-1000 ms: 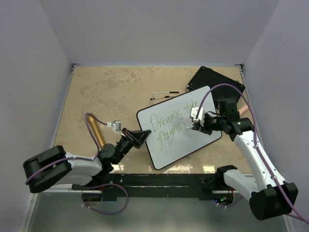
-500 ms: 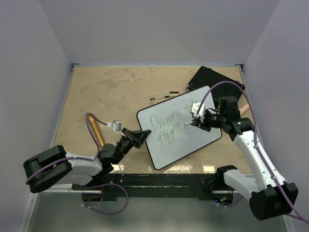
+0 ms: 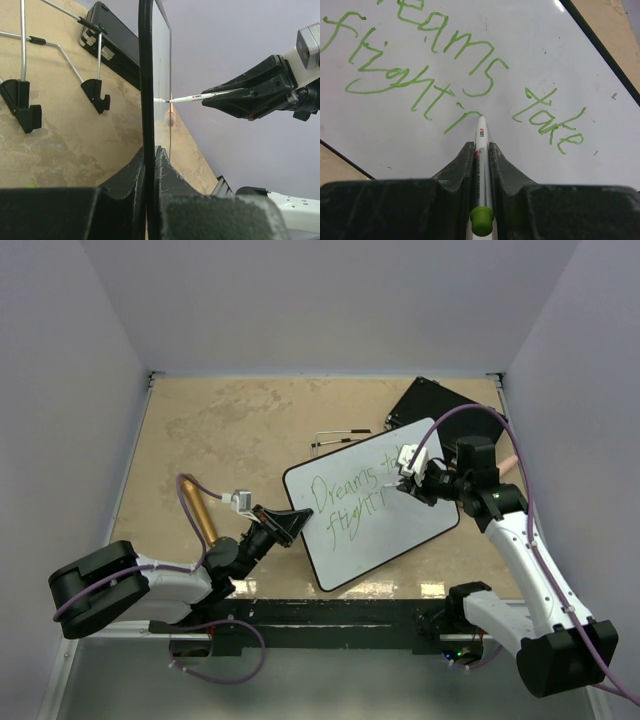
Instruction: Write a sentence on the whiteboard
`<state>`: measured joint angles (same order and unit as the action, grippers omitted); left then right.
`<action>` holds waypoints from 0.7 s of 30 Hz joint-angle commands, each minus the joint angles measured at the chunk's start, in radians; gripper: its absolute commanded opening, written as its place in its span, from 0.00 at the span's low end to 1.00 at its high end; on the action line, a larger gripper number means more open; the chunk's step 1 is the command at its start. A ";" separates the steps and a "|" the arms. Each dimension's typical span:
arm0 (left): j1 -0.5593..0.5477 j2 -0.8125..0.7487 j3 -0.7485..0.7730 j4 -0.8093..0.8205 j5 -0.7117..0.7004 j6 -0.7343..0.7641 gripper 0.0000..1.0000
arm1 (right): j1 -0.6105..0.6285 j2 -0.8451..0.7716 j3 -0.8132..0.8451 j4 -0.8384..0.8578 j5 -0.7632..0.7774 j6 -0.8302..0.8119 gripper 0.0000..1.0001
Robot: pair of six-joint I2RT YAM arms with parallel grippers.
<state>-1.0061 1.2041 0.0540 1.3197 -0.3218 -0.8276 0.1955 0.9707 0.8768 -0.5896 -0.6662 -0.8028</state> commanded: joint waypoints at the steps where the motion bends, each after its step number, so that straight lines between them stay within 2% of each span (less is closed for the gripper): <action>1: -0.002 -0.005 -0.052 0.004 0.046 0.097 0.00 | 0.001 -0.013 0.017 -0.004 0.054 -0.016 0.00; 14: -0.002 0.000 -0.052 0.007 0.049 0.097 0.00 | -0.001 0.025 0.018 -0.214 0.031 -0.182 0.00; 21: -0.002 0.003 -0.049 0.009 0.052 0.097 0.00 | -0.001 -0.021 0.027 -0.107 0.042 -0.078 0.00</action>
<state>-1.0035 1.2041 0.0536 1.3155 -0.3229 -0.8314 0.1955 0.9760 0.8768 -0.7586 -0.6437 -0.9310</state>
